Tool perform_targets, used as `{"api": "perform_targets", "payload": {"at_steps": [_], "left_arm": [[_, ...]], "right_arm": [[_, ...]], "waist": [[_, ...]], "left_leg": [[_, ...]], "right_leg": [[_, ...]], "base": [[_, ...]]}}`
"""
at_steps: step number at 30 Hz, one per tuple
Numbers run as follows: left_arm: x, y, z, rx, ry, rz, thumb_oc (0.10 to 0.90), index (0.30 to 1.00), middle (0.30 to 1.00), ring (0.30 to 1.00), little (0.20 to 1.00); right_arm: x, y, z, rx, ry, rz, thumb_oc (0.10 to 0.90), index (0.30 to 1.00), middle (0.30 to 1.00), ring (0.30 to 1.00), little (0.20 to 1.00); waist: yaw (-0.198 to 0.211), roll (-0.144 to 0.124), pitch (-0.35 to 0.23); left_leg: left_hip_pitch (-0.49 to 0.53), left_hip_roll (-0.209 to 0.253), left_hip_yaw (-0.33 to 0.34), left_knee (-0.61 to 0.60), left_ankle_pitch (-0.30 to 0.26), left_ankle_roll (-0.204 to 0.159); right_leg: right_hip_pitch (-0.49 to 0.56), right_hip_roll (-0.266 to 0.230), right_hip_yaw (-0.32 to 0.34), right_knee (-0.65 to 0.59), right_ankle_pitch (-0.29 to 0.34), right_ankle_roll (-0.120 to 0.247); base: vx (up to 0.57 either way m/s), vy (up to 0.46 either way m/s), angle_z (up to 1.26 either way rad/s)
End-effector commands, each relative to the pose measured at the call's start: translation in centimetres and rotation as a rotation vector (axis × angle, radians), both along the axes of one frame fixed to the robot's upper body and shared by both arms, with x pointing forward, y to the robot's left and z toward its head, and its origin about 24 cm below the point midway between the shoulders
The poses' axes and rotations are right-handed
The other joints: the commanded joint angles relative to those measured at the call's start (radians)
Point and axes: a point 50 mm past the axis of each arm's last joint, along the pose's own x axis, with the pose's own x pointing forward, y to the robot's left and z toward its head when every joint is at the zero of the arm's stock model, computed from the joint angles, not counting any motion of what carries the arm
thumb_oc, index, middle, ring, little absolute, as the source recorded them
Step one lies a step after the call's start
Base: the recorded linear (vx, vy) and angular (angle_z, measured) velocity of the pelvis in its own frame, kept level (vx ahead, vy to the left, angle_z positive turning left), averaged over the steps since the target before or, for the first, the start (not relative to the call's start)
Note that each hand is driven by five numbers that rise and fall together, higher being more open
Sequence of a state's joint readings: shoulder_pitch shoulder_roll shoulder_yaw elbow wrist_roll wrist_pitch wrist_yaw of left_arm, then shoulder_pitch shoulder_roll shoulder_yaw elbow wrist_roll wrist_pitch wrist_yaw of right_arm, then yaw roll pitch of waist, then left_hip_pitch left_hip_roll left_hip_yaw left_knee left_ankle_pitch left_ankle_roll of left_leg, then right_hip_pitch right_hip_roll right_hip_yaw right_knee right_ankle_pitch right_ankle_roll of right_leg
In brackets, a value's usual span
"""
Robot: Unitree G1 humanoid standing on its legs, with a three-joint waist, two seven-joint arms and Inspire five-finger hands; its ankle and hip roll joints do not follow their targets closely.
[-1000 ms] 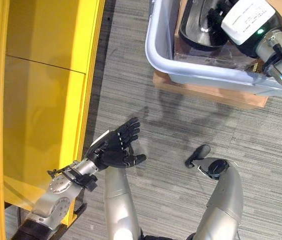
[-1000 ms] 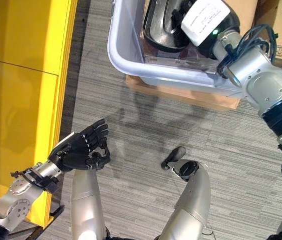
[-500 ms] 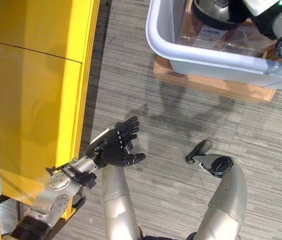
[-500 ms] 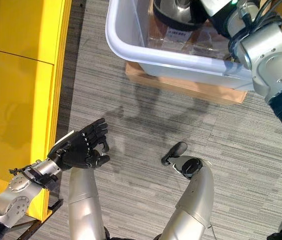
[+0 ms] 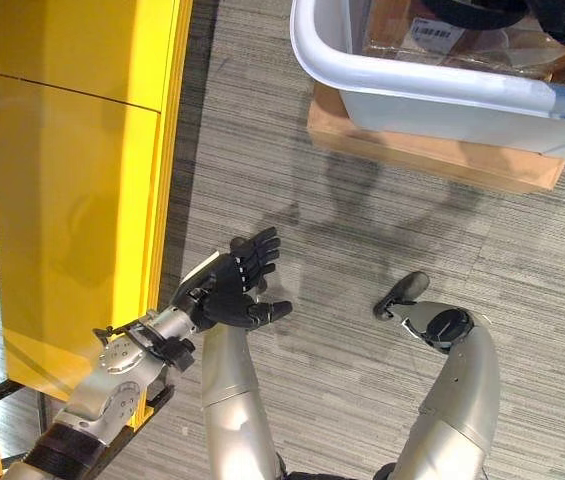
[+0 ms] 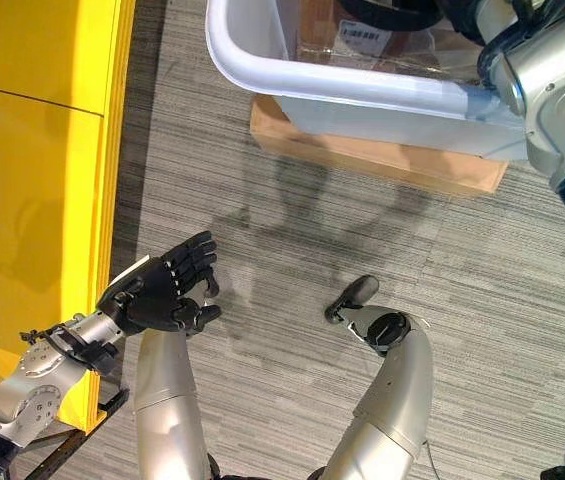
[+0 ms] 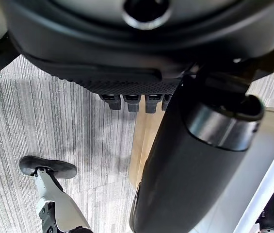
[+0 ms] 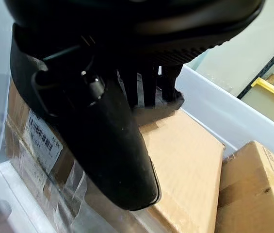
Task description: Move parts from the plastic box to the shelf.
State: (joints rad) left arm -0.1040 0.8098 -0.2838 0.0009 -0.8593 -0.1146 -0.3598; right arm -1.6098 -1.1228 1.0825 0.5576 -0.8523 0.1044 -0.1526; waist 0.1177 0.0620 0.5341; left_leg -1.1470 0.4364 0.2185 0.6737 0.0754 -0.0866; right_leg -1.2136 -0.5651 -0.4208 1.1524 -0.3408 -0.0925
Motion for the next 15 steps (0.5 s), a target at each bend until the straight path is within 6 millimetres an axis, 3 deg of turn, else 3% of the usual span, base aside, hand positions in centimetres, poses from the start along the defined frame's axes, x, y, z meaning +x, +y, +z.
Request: {"api": "perform_targets", "payload": {"at_steps": [1,15], "left_arm": [[-0.1,-1.0,2.8,-0.074,-0.154,-0.056,0.9,1.0,1.0,1.0,1.0],[0.1,-1.4,3.1,-0.089,-0.174,-0.072,0.9,1.0,1.0,1.0,1.0]], "right_arm": [[0.7,0.3,-0.6,0.023,0.019,0.058,0.4,0.3,0.3,0.3,0.3],[0.5,3.0,-3.0,-0.021,0.028,0.359,0.4,0.3,0.3,0.3,0.3]], "waist": [[0.044,0.029,-0.014],[0.038,0.043,-0.014]], "left_leg": [[-0.084,0.099,-0.047,0.223,-0.238,-0.046],[-0.05,0.092,-0.029,0.21,-0.237,-0.047]], "right_leg": [[-0.022,0.031,-0.009,-0.026,0.034,0.148],[0.005,0.052,-0.004,-0.039,0.031,0.146]], "base": [[-0.01,0.008,0.05],[-0.01,0.016,0.0]]}}
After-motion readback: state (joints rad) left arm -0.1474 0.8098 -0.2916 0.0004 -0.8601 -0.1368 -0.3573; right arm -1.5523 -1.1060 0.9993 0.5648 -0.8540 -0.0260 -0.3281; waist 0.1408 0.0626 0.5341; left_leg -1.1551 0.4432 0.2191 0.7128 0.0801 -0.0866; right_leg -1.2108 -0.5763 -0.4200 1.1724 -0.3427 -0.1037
